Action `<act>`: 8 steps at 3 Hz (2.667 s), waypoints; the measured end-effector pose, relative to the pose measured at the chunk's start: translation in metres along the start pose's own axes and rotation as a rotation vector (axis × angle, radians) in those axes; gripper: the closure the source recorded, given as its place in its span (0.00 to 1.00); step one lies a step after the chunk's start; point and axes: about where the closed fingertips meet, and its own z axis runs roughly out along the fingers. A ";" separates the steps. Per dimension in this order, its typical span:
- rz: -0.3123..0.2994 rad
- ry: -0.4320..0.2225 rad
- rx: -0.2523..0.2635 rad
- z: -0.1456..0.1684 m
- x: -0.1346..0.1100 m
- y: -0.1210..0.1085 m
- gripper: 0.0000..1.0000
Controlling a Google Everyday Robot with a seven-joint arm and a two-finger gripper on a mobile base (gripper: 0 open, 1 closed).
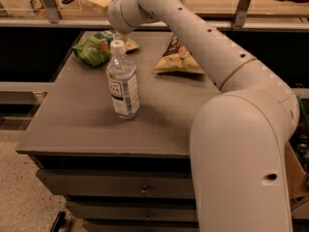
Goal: Move green rice chip bag near blue plastic bottle
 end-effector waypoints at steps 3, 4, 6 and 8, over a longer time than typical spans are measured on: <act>-0.014 -0.068 -0.168 0.024 -0.007 0.044 0.00; -0.014 -0.068 -0.170 0.022 -0.007 0.041 0.17; -0.036 -0.089 -0.240 0.023 -0.019 0.046 0.64; -0.033 -0.094 -0.293 0.008 -0.024 0.034 1.00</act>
Offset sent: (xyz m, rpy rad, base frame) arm 0.0015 -0.0025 -0.0480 -0.1446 0.0934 0.0603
